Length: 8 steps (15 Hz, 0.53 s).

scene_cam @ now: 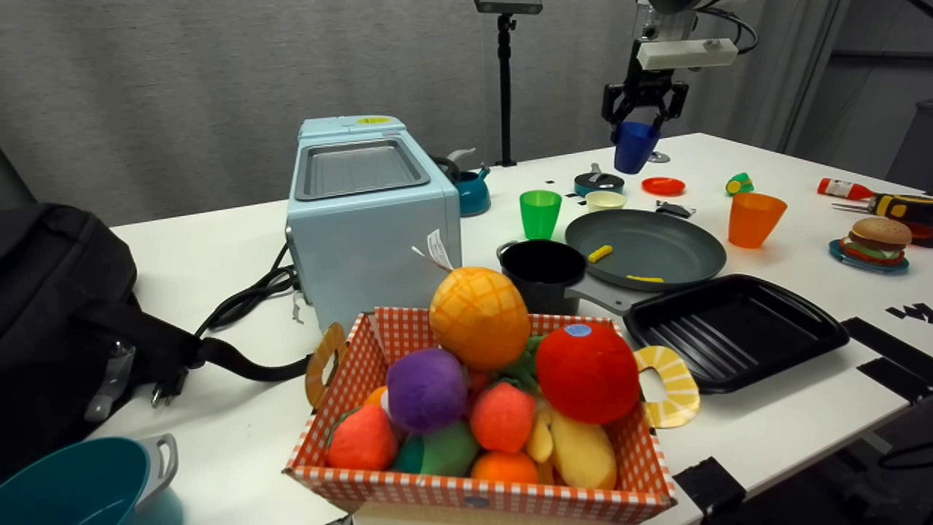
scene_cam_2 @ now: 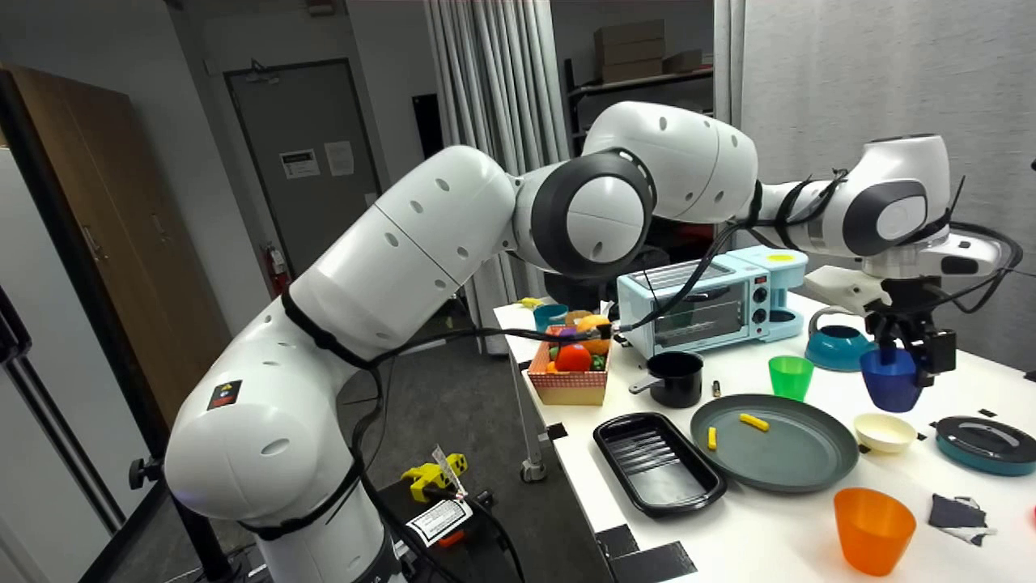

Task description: Pour the contents of the blue cup onto the plate

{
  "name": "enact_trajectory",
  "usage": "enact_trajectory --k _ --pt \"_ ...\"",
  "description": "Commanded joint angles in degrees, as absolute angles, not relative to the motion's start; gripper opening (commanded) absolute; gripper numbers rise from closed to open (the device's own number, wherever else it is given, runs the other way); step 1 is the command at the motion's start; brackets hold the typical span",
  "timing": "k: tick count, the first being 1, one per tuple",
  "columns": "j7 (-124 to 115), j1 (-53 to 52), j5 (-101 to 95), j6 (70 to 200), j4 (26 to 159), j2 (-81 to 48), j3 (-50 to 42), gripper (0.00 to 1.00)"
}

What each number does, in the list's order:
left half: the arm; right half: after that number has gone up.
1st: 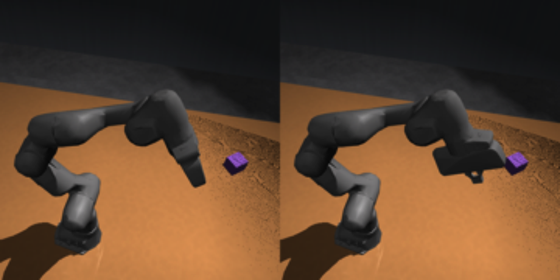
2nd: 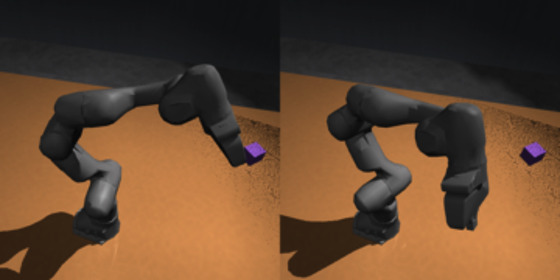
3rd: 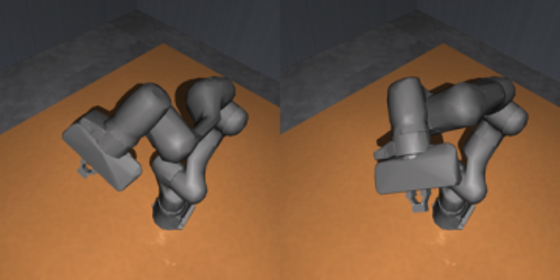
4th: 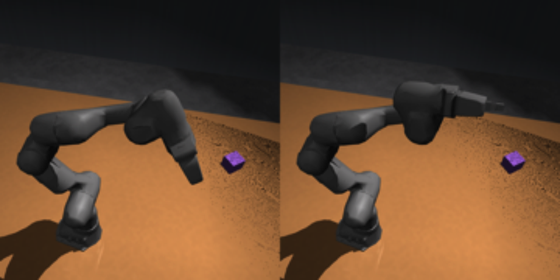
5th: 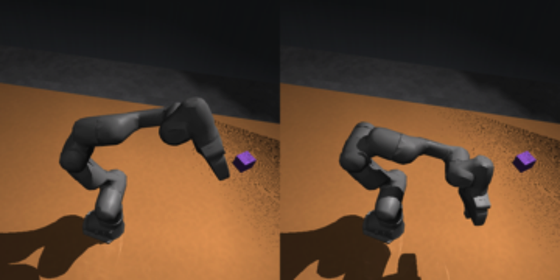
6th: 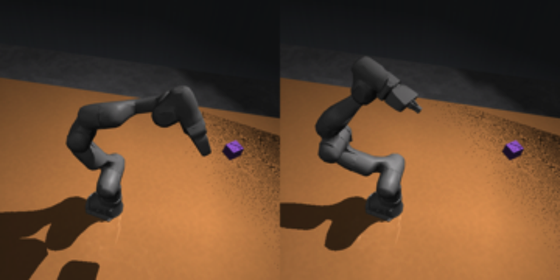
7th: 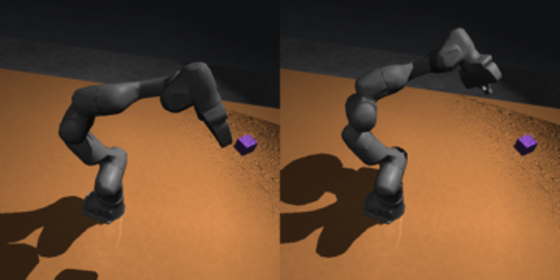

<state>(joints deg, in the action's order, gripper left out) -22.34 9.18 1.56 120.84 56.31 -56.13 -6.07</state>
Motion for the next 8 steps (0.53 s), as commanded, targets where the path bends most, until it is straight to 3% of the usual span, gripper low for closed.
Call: enact_trajectory --k 1,8 --pt "-16.2 7.8 0.6 128.3 69.9 -47.9 -4.6 0.50" --pt "-8.6 4.0 -0.1 142.6 87.4 -39.6 -5.0 0.50"
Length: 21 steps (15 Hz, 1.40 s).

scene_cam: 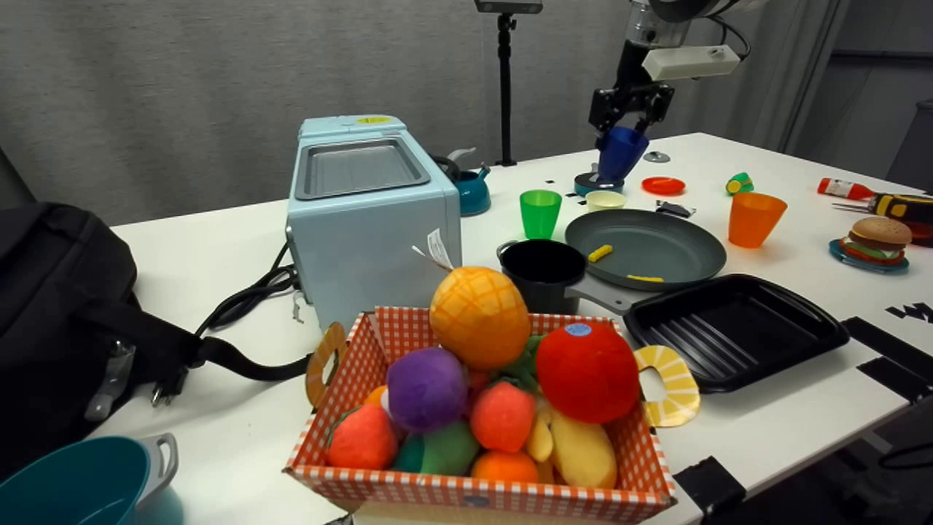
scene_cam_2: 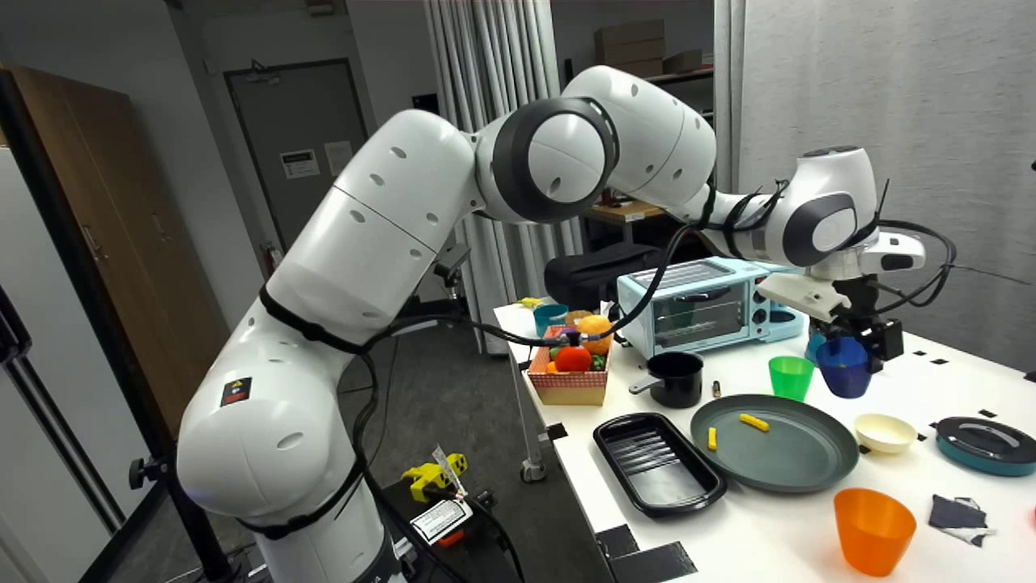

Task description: Pour the contents of the blue cup onto the plate

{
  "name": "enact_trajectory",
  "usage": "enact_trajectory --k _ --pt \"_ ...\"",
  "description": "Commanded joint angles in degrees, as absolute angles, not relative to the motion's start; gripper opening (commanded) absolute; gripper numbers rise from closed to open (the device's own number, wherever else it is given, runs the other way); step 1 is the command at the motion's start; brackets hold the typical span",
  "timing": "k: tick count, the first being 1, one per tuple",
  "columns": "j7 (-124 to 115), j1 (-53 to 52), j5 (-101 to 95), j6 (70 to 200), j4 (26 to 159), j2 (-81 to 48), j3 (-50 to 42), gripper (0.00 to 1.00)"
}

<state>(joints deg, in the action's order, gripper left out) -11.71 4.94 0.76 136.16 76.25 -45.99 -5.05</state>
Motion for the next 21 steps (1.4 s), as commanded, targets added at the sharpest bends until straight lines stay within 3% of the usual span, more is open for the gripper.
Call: enact_trajectory --k 1,12,21 --pt "-8.5 3.6 -0.2 146.1 90.0 -38.6 -5.1 0.50" --pt "-7.9 3.8 2.8 192.7 121.0 -28.7 -1.5 0.50" --pt "-11.3 6.9 1.3 224.0 125.9 -31.2 1.1 0.50"
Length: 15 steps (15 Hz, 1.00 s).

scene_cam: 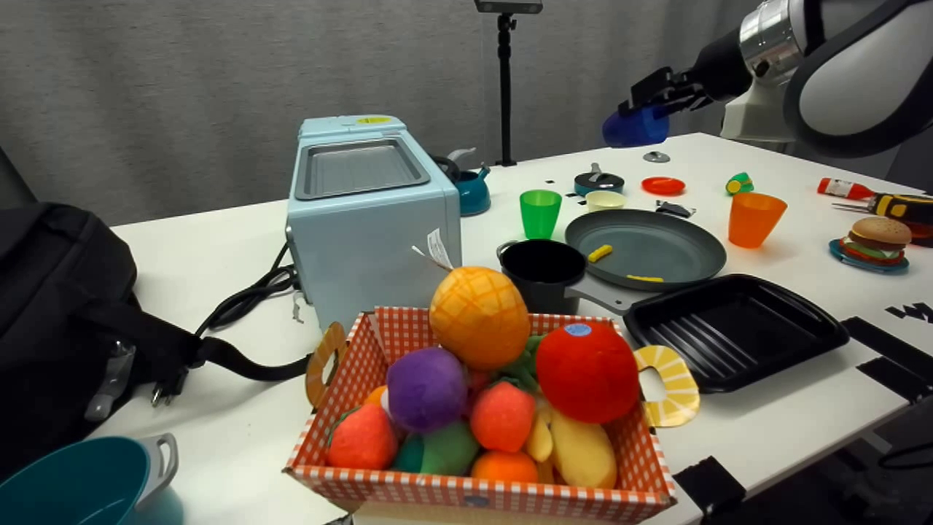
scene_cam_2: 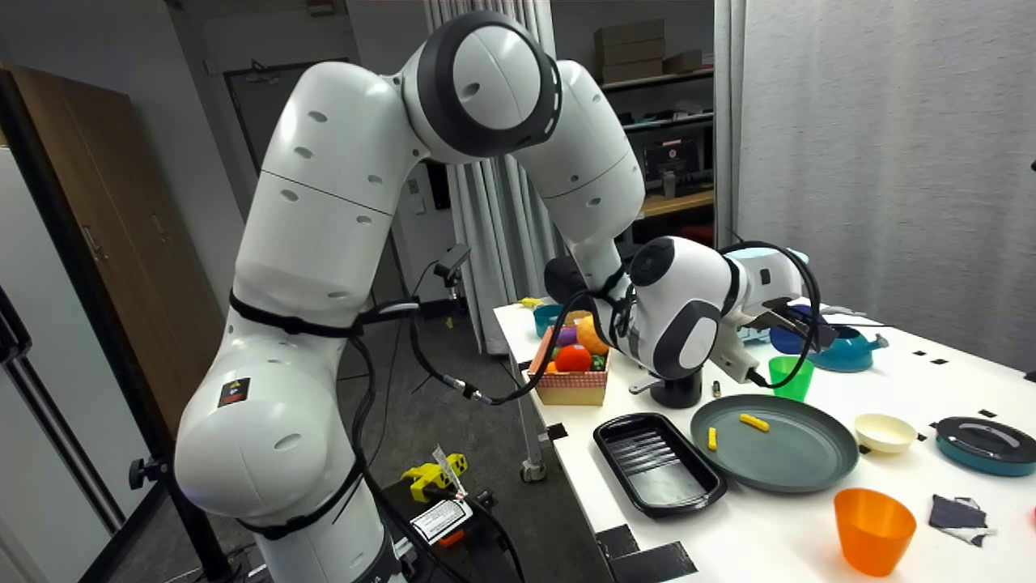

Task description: Pour the contents of the blue cup onto the plate

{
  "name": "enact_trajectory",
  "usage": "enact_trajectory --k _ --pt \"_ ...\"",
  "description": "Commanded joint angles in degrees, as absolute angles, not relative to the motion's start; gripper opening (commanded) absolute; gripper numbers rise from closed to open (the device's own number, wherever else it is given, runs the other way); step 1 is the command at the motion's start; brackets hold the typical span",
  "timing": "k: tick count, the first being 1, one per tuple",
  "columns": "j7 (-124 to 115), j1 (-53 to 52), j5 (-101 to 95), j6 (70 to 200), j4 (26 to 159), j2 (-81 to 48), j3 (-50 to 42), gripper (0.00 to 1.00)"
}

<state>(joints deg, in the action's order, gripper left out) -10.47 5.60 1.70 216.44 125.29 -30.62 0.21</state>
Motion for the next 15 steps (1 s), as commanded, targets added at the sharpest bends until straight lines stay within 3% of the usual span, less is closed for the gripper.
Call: enact_trajectory --k 1,11,15 --pt "-11.5 7.1 0.9 226.6 125.8 -31.6 1.1 0.50" --pt "-14.4 7.5 -0.2 246.1 123.1 -35.0 0.8 0.50" --pt "-16.1 8.1 -0.6 243.7 116.5 -34.8 0.9 0.50"
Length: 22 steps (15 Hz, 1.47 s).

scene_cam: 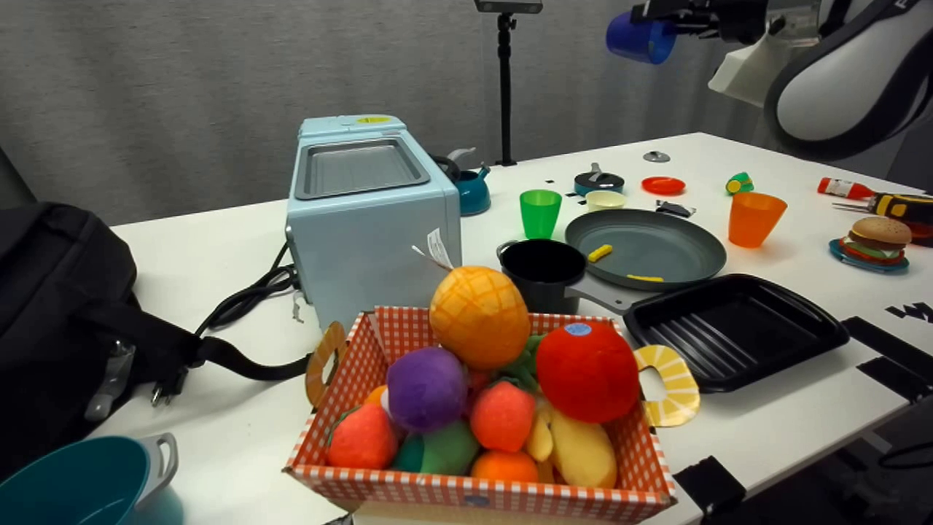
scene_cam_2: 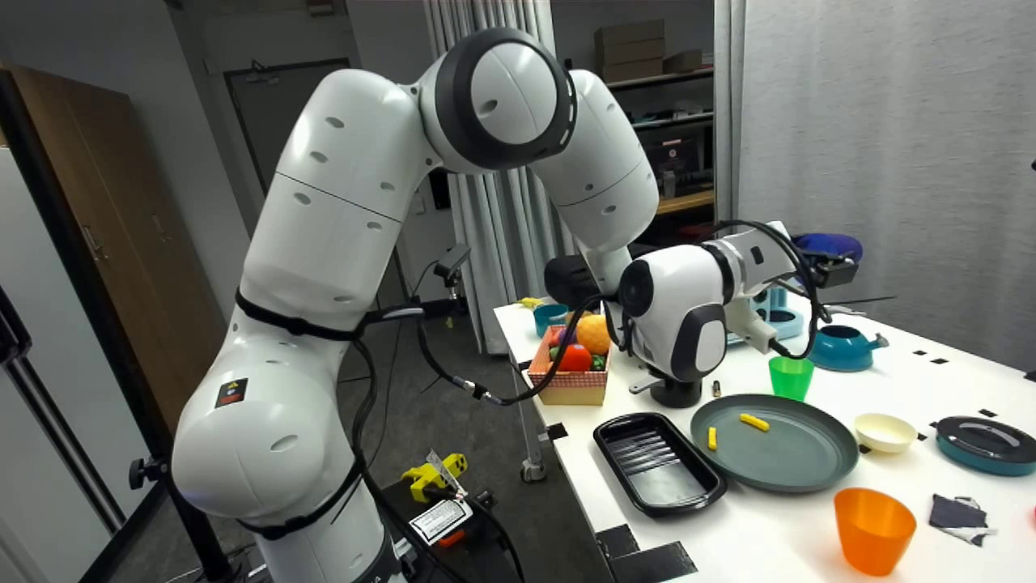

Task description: Pour the contents of the blue cup onto the plate

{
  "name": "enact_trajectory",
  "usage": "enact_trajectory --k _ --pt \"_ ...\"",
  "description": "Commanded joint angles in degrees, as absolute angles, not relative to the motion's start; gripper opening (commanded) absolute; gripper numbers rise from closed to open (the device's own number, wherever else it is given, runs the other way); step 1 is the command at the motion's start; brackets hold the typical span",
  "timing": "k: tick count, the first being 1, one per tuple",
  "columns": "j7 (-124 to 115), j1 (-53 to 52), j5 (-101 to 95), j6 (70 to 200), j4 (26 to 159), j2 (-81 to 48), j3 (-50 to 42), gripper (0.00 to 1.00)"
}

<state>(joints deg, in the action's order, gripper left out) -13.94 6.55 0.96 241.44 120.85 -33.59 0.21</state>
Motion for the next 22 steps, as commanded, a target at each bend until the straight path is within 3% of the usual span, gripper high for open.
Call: enact_trajectory --k 1,10,22 --pt "-16.4 8.3 -0.8 244.3 115.5 -35.0 0.9 0.50" --pt "-21.3 9.9 -4.7 243.1 107.9 -34.5 1.6 0.50" --pt "-23.3 10.4 -2.2 243.1 111.0 -33.6 1.9 0.50"
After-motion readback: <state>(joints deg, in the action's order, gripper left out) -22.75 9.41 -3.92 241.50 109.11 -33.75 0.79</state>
